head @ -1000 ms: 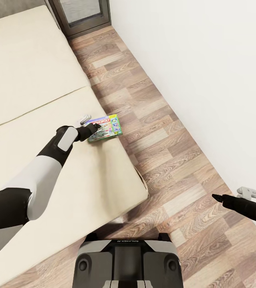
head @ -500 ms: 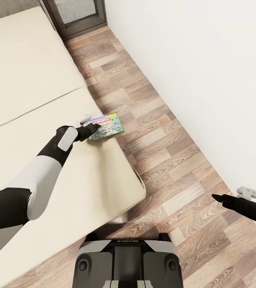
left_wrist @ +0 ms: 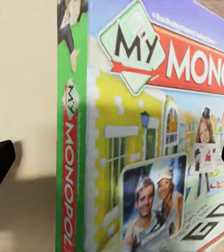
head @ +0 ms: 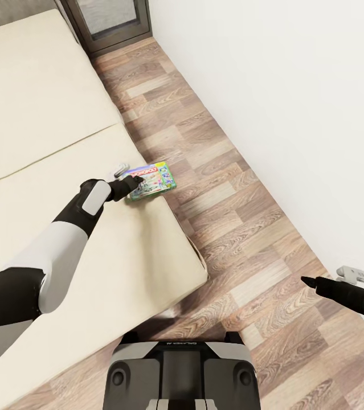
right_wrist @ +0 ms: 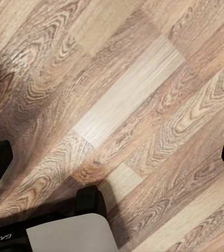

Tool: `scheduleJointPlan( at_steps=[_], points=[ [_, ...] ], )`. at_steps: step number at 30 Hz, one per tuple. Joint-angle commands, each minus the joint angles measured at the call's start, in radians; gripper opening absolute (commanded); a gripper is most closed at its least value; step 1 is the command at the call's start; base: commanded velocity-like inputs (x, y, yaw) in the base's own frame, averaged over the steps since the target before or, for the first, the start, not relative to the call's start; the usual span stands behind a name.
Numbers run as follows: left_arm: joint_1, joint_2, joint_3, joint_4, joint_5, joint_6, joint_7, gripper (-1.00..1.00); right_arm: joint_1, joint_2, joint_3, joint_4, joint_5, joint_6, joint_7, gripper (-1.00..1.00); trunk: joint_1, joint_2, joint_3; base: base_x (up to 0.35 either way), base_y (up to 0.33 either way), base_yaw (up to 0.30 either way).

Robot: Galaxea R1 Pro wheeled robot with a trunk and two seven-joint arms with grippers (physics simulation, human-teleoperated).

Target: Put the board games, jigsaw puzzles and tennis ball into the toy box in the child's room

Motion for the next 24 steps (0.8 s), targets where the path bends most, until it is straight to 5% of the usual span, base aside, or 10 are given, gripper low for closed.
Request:
scheduleJointPlan(
  at_steps=[1, 24],
  points=[
    [0.001, 0.0, -0.004, 0.037, 0.026, 0.003, 0.011, 1.0, 0.0, 0.0, -0.001, -0.001, 0.002, 0.005, 0.005, 1.0, 0.0, 0.0, -0.001, 0.0, 0.0, -0.002],
    [0.02, 0.017, -0.001, 0.035, 0.026, 0.002, 0.007, 1.0, 0.004, 0.0, -0.001, 0.0, 0.001, 0.005, 0.005, 1.0, 0.0, 0.0, -0.001, 0.0, 0.0, 0.0]
  ],
)
